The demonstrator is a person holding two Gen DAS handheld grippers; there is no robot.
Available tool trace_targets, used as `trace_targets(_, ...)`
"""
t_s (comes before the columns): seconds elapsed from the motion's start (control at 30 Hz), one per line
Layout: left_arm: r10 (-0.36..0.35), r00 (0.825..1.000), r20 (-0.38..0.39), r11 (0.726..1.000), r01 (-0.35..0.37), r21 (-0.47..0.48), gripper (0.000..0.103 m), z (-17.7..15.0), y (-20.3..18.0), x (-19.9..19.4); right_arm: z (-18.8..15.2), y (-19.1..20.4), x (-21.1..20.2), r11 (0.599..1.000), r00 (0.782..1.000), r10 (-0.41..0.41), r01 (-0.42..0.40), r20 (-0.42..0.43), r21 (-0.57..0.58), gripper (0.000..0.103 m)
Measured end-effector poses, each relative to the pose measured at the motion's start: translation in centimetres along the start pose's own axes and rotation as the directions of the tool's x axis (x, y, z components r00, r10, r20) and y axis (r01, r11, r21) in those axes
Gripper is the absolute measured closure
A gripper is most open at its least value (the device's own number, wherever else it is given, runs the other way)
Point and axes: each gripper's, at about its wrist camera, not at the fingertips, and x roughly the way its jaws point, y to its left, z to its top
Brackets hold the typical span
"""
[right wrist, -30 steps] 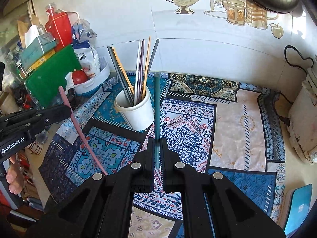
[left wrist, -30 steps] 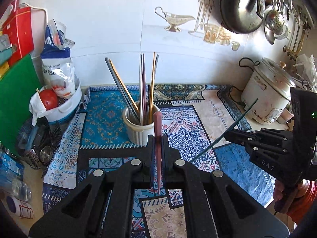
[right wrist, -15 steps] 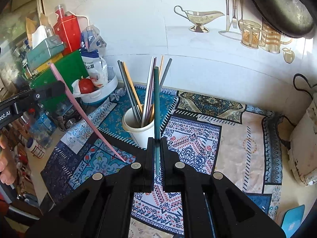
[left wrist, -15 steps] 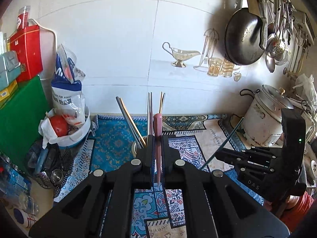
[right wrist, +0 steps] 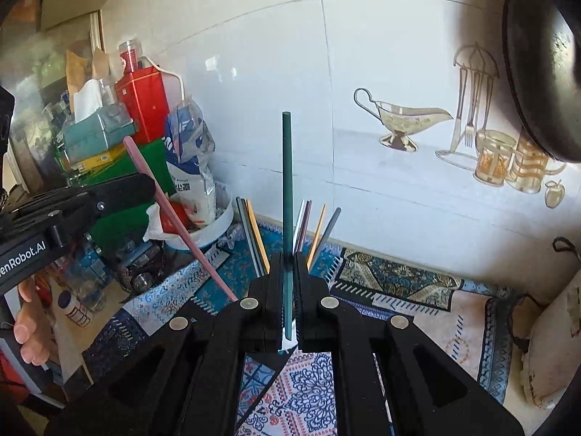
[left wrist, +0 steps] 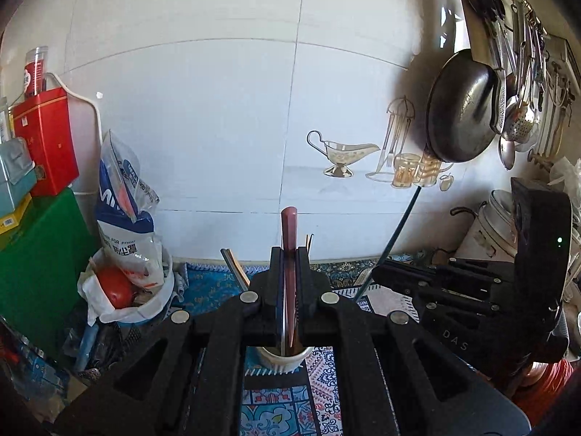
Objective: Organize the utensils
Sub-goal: 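Lower the pink and green chopsticks into the white cup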
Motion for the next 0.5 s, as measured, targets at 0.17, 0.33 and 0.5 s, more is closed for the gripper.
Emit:
trace_targets(0.17, 0.024, 0.999, -0.025, 1.0, -0.024, -0.006, 0.099, -0.1, 0.9, 2.4, 1.0, 0.0, 2.5, 0.999, 0.999, 0.033, -0.033, -0.011, -0.006, 0.099)
trace_targets(0.33, 0.047, 0.995, -0.093, 0.998, -0.049, -0.024, 0.099, -1.4, 2.2, 5.5, 0.2, -0.1, 6.2, 0.998, 0.995, 0.068, -0.069, -0.076, -0.003, 0.099)
trace_targets(0.5, 0.049, 0.983, -0.177, 0.997, -0.058, -0.048, 0.099, -2.9, 3.4, 8.5, -1.2, -0.1, 9.5, 0.996, 0.983, 0.092, -0.094, -0.156, -0.002, 0.099)
